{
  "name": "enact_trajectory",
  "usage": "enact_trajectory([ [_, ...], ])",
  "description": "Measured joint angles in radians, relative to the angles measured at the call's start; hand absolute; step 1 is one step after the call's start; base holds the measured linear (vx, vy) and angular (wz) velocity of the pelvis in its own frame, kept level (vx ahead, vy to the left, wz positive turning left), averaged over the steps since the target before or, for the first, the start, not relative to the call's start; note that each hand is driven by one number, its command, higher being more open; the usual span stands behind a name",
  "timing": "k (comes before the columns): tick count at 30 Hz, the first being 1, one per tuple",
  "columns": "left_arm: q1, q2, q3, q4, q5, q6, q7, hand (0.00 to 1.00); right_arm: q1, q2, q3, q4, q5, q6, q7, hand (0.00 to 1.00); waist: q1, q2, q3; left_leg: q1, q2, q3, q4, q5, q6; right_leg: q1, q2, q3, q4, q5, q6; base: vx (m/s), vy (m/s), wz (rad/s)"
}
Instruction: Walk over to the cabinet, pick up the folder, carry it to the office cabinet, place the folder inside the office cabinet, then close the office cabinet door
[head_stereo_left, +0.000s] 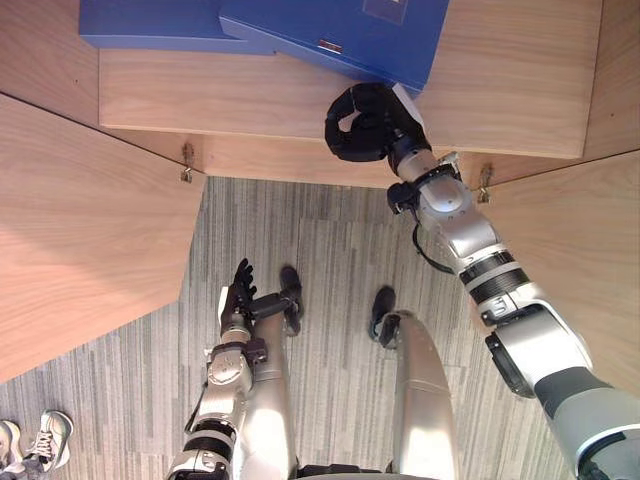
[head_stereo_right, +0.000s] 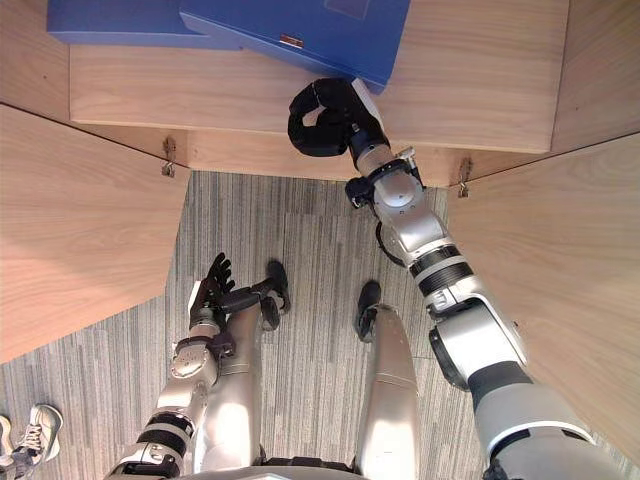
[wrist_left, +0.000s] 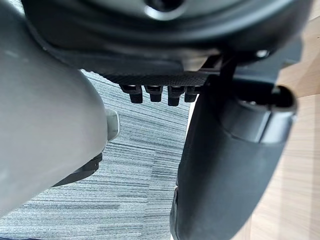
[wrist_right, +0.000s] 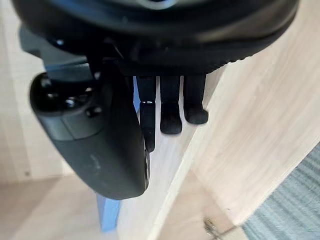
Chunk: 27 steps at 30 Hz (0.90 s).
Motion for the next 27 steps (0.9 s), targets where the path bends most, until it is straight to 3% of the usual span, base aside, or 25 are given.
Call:
enact_trajectory([
  [8,-0.005,-0.028,0.049,-0.045,-0.003,-0.004,0.046,1.0,-0.071,0.129,-0.129,0.001,-0.262,0.037,-0.19,0.0,0.001,0.0,0.0,-0.067,0.02,-0.004,0.036,0.0,0.001,-0.068,0.017,0.003,0.023,0.005,0.001,-0.03,-0.036,-0.06],
  [12,-0.01,-0.034,0.051,-0.048,-0.02,-0.014,0.06,1.0,-0.148,0.14,-0.156,0.084,-0.288,0.054,-0.228,0.0,0.001,0.001,0.001,-0.081,0.019,-0.009,0.037,0.0,-0.001,-0.085,0.016,0.001,0.037,0.004,0.0,-0.04,-0.044,0.02],
  [17,-0.015,-0.043,0.046,-0.07,-0.04,-0.022,0.066,1.0,-0.267,0.092,-0.16,0.174,-0.26,0.053,-0.258,0.0,0.0,0.005,0.003,-0.12,-0.007,-0.021,0.025,0.027,0.001,-0.126,-0.008,-0.008,0.058,0.003,-0.002,-0.04,-0.026,0.16],
  [27,-0.018,-0.058,0.045,-0.083,-0.058,-0.023,0.084,1.0,-0.292,0.039,-0.176,0.215,-0.145,0.037,-0.296,0.0,0.001,0.009,0.005,-0.139,-0.032,-0.029,0.007,0.061,0.01,-0.142,-0.038,-0.025,0.073,0.008,-0.003,-0.04,-0.022,0.11],
])
